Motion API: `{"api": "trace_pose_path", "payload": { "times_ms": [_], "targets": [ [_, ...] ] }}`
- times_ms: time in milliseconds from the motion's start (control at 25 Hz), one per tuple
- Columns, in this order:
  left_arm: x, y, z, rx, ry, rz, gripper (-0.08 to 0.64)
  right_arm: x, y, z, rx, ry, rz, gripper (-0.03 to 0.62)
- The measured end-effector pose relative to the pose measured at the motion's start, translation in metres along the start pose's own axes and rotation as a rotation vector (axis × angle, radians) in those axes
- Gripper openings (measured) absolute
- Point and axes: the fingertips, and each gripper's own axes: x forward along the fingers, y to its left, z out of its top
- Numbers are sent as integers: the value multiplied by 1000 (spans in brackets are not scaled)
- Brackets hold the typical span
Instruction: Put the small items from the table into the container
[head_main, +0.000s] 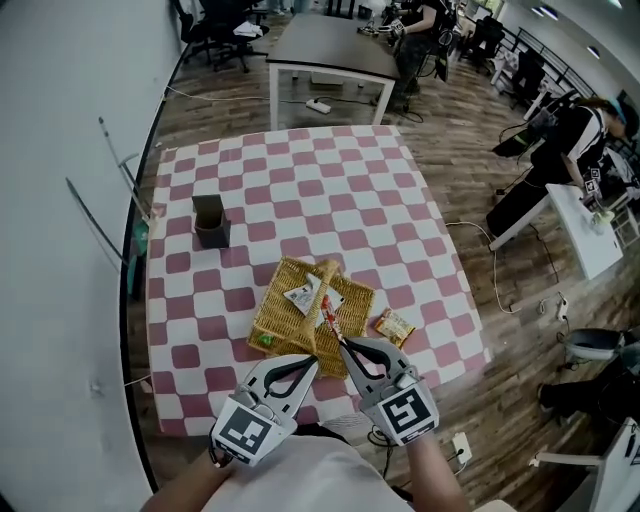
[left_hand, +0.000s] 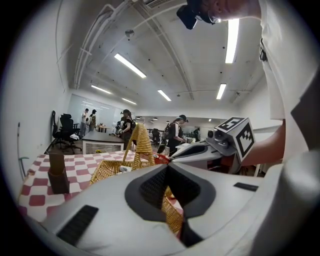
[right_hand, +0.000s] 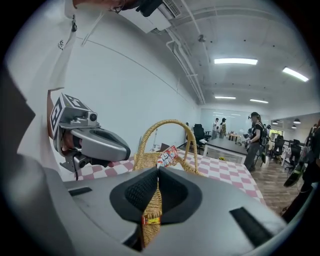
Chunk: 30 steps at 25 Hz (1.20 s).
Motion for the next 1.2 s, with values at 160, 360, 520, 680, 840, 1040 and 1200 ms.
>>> {"api": "trace_pose_path", "payload": {
  "times_ms": [160, 360, 520, 680, 840, 1040, 1200],
  "targets": [
    [-4, 6, 2, -10, -4, 38, -9, 9, 4, 3, -66, -2, 73, 23],
    [-10, 12, 0, -14, -8, 88, -9, 22, 9, 4, -148, 30, 149, 23],
    [-13, 15, -2, -25, -9, 117, -9, 30, 13, 4, -224, 39, 202, 23],
    [-14, 17, 0, -27, -8, 142, -9, 38, 13, 0, -313, 67, 249, 23],
    [-14, 18, -2, -5, -13, 158, -9, 43, 16, -7, -397, 101, 297, 23],
    [-17, 19, -3, -26, -6, 177, -9, 51, 23, -16, -488, 140, 334, 23],
    [-17, 18, -1, -29, -1, 179, -9, 54, 23, -19, -516, 156, 337, 23]
  ]
}}
